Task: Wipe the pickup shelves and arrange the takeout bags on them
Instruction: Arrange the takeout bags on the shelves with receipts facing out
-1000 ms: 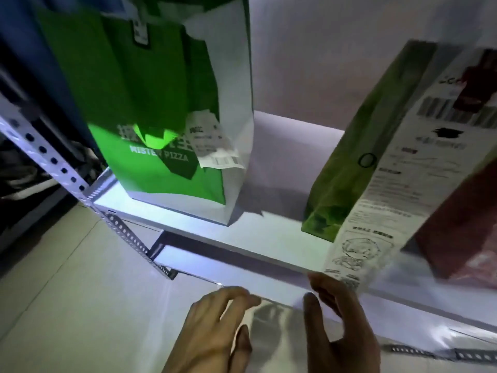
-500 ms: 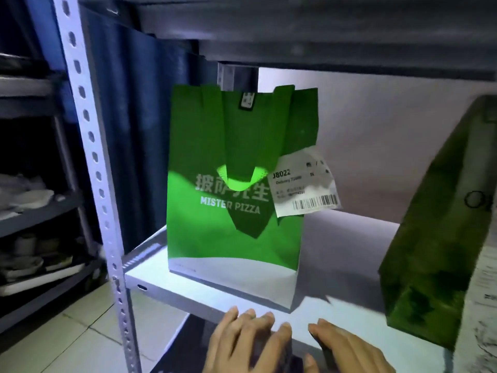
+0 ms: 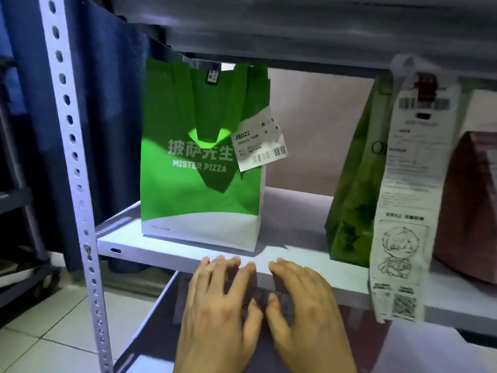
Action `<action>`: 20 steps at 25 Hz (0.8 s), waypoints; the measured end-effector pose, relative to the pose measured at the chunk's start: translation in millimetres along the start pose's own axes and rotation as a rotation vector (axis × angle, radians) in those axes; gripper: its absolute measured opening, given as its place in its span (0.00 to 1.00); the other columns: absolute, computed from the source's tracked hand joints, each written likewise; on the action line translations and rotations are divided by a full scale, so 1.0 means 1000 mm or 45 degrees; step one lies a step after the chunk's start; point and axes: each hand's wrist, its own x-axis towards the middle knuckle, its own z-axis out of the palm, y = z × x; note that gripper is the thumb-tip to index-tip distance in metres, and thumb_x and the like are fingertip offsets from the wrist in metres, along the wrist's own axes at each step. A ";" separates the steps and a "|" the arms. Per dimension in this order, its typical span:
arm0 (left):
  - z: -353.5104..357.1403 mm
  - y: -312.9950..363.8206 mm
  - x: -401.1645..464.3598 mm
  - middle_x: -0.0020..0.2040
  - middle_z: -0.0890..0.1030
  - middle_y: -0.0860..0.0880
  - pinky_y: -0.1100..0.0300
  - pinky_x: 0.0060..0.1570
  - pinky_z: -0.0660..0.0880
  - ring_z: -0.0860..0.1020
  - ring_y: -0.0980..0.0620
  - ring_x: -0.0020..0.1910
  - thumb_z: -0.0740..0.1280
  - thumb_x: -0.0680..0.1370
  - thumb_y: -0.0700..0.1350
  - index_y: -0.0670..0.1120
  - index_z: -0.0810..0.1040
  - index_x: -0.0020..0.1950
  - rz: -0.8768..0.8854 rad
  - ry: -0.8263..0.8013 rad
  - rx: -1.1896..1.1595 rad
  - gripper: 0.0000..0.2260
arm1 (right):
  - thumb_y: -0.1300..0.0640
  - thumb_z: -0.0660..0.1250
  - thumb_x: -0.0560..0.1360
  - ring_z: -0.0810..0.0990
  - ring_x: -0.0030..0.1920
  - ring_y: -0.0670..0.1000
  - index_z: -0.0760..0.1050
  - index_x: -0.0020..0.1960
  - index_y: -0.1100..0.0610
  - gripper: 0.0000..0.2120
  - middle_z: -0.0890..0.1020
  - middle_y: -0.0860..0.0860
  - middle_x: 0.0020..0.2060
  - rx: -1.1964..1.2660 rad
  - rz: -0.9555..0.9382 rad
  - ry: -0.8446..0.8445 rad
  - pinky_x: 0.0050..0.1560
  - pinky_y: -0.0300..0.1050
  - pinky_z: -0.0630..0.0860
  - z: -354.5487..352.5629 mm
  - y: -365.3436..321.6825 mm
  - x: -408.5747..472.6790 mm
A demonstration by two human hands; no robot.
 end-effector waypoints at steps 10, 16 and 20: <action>0.018 0.045 -0.014 0.57 0.83 0.37 0.35 0.53 0.77 0.82 0.31 0.53 0.58 0.69 0.54 0.38 0.85 0.54 0.266 -0.003 -0.055 0.26 | 0.49 0.75 0.58 0.83 0.50 0.40 0.84 0.54 0.44 0.24 0.85 0.38 0.51 0.012 0.085 -0.031 0.55 0.31 0.77 -0.062 0.005 -0.054; 0.024 0.078 -0.011 0.56 0.83 0.36 0.48 0.55 0.74 0.82 0.32 0.52 0.44 0.79 0.64 0.44 0.83 0.58 0.408 -0.078 -0.178 0.34 | 0.51 0.76 0.56 0.83 0.44 0.38 0.84 0.53 0.42 0.25 0.84 0.36 0.45 0.014 0.266 0.107 0.44 0.28 0.77 -0.092 0.029 -0.078; 0.022 0.082 -0.012 0.65 0.79 0.39 0.48 0.59 0.70 0.75 0.41 0.65 0.58 0.71 0.57 0.46 0.79 0.65 0.380 -0.227 -0.258 0.27 | 0.50 0.67 0.67 0.81 0.53 0.38 0.82 0.60 0.44 0.22 0.83 0.38 0.53 0.086 0.358 0.253 0.51 0.33 0.78 -0.095 0.032 -0.081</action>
